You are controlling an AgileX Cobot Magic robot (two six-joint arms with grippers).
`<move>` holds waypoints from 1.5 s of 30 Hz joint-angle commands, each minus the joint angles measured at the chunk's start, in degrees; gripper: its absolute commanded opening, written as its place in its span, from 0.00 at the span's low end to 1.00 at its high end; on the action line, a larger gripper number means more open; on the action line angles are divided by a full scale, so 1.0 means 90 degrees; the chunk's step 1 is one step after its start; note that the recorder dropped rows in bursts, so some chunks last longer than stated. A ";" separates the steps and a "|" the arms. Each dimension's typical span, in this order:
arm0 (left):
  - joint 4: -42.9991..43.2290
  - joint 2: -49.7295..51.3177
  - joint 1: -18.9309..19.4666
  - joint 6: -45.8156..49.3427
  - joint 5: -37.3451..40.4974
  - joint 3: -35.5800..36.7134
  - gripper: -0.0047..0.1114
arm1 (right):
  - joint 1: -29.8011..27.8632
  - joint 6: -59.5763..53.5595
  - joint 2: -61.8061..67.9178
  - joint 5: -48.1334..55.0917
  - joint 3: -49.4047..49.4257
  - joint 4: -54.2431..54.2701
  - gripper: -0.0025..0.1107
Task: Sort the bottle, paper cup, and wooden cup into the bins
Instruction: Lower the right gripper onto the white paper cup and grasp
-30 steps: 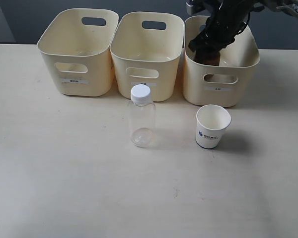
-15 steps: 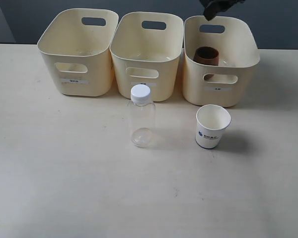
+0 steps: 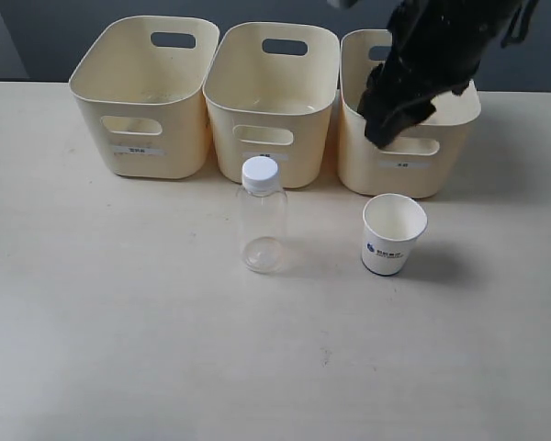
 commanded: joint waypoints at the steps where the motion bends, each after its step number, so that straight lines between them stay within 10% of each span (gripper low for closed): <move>1: 0.0000 -0.0032 0.0003 -0.0009 -0.0045 0.0011 0.04 | 0.0218 0.0036 -0.0145 -0.0008 0.0763 0.0134 0.45; 45: 0.0000 -0.0032 0.0003 -0.0009 -0.0045 0.0011 0.04 | 0.0336 -0.0005 0.1519 -0.1792 0.1547 -0.0541 0.46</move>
